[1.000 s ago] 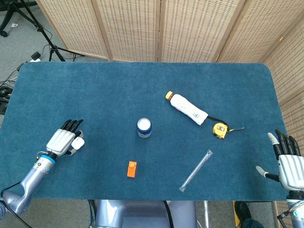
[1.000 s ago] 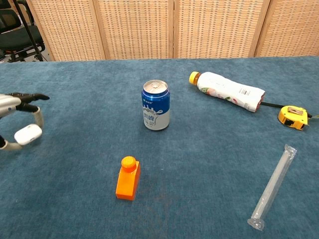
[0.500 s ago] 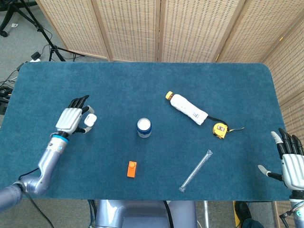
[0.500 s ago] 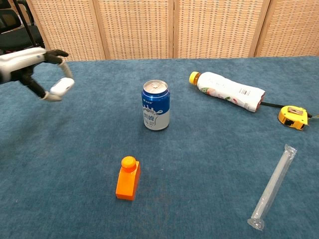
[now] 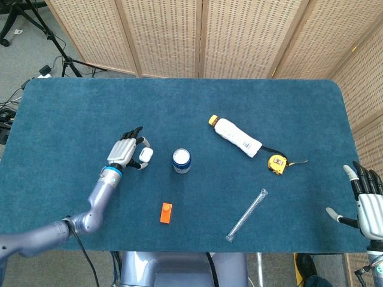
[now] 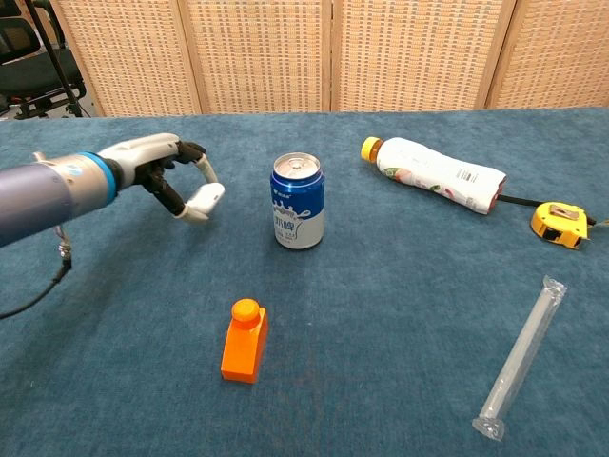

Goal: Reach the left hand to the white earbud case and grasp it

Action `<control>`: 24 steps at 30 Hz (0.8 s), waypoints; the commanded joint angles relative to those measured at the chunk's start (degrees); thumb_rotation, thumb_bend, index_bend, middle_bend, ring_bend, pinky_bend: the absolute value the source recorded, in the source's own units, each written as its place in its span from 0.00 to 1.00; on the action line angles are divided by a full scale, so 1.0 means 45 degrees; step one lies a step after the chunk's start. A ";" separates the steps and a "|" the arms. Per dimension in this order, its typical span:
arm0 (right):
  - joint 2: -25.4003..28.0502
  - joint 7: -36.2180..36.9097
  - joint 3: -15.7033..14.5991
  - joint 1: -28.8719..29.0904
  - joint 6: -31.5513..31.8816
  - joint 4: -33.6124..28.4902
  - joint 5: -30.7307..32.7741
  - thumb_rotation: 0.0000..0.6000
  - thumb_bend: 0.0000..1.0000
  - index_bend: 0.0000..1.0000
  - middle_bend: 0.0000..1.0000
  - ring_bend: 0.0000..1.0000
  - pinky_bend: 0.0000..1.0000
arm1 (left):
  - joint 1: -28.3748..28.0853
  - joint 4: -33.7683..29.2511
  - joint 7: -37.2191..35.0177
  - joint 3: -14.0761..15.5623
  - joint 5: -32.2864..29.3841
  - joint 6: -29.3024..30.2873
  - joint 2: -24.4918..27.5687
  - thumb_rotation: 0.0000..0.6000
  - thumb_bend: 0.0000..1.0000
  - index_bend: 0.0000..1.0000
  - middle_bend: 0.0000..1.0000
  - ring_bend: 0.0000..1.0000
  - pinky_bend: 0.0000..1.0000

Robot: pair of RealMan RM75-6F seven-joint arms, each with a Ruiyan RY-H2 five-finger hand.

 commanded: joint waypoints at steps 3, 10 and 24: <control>0.0040 0.0148 0.0005 0.0025 -0.0070 0.0026 0.0026 1.00 0.00 0.00 0.00 0.00 0.00 | -0.0727 0.0737 0.0433 -0.0146 -0.0919 -0.0130 -0.0943 1.00 0.31 0.63 0.00 0.00 0.00; 0.0127 0.0426 0.0064 0.0026 -0.0071 0.0049 0.0089 1.00 0.00 0.00 0.00 0.00 0.00 | -0.1110 0.0930 0.0671 -0.0209 -0.1388 0.0059 -0.1445 1.00 0.31 0.63 0.00 0.00 0.00; 0.0139 0.0390 0.0004 0.0018 -0.0054 -0.0015 -0.0012 1.00 0.00 0.00 0.00 0.00 0.00 | -0.1223 -0.0302 0.2550 0.0644 -0.2228 0.0664 -0.0530 1.00 0.16 0.00 0.00 0.00 0.00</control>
